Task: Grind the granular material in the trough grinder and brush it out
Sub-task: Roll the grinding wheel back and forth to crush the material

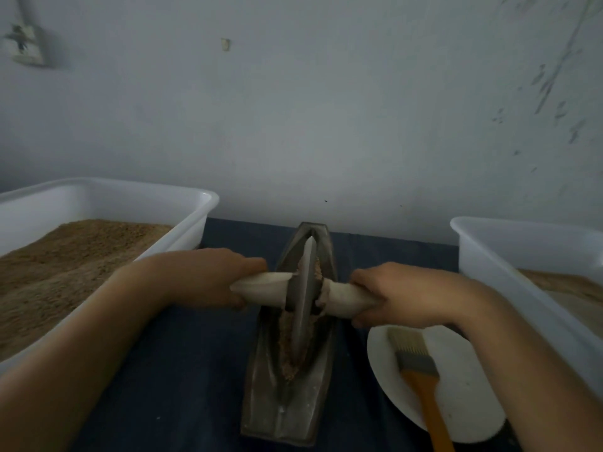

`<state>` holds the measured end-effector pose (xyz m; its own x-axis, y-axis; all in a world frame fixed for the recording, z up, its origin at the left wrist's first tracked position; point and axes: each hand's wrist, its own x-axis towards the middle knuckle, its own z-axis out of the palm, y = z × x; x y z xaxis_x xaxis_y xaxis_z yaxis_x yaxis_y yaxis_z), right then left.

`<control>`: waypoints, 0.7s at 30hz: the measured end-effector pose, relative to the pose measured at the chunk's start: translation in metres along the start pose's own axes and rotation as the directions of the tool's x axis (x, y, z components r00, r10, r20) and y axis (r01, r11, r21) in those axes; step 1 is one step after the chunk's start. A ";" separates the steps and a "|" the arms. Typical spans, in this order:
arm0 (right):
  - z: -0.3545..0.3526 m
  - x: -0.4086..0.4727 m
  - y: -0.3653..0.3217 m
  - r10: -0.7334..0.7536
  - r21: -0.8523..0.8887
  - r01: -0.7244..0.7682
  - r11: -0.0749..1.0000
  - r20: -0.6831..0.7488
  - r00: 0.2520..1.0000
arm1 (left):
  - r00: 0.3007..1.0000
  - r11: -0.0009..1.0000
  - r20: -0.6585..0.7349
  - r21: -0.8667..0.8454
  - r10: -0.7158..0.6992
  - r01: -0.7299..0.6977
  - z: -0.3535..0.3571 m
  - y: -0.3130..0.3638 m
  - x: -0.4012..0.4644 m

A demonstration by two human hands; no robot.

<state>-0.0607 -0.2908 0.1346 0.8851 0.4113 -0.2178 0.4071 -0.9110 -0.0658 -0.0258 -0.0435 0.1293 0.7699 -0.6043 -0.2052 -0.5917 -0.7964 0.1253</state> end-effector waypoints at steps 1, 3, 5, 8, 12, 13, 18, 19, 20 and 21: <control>-0.002 -0.004 -0.002 -0.014 -0.004 0.014 1.000 0.033 0.999 | 0.999 1.000 0.038 -0.001 0.003 -0.003 -0.003 0.002 -0.004; -0.005 -0.008 -0.002 -0.027 0.005 0.026 1.000 0.073 0.997 | 0.997 1.000 0.080 -0.016 0.006 -0.005 -0.007 0.004 -0.009; -0.004 -0.007 0.000 -0.023 0.012 0.023 1.000 0.069 0.997 | 0.996 0.999 0.088 -0.033 0.002 0.001 -0.006 0.004 -0.006; 0.003 0.006 0.006 0.019 0.052 -0.016 0.999 -0.048 0.999 | 1.000 0.999 -0.001 -0.017 -0.029 0.029 0.002 0.000 0.008; 0.019 0.031 0.018 0.093 0.010 -0.096 0.995 -0.365 0.926 | 0.952 0.982 -0.291 0.134 -0.091 0.135 0.019 -0.015 0.036; 0.024 0.038 0.021 0.083 -0.050 -0.117 0.992 -0.447 0.890 | 0.921 0.972 -0.380 0.169 -0.087 0.162 0.025 -0.018 0.043; 0.040 0.055 0.027 0.036 -0.169 -0.192 0.967 -0.652 0.758 | 0.798 0.975 -0.600 0.135 -0.061 0.176 0.040 -0.026 0.057; 0.040 0.054 0.027 0.024 -0.182 -0.183 0.966 -0.643 0.765 | 0.814 0.980 -0.577 0.122 -0.061 0.160 0.038 -0.027 0.056; 0.038 0.053 0.026 0.015 -0.200 -0.176 0.964 -0.620 0.784 | 0.839 0.983 -0.540 0.113 -0.064 0.147 0.036 -0.028 0.054; 0.036 0.050 0.025 0.010 -0.219 -0.169 0.961 -0.584 0.812 | 0.864 0.985 -0.499 0.107 -0.065 0.136 0.033 -0.027 0.051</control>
<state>-0.0146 -0.2946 0.0868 0.8543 0.3423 0.3911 0.2905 -0.9385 0.1868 0.0212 -0.0521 0.0832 0.8230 -0.4827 0.2994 -0.5037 -0.8638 -0.0079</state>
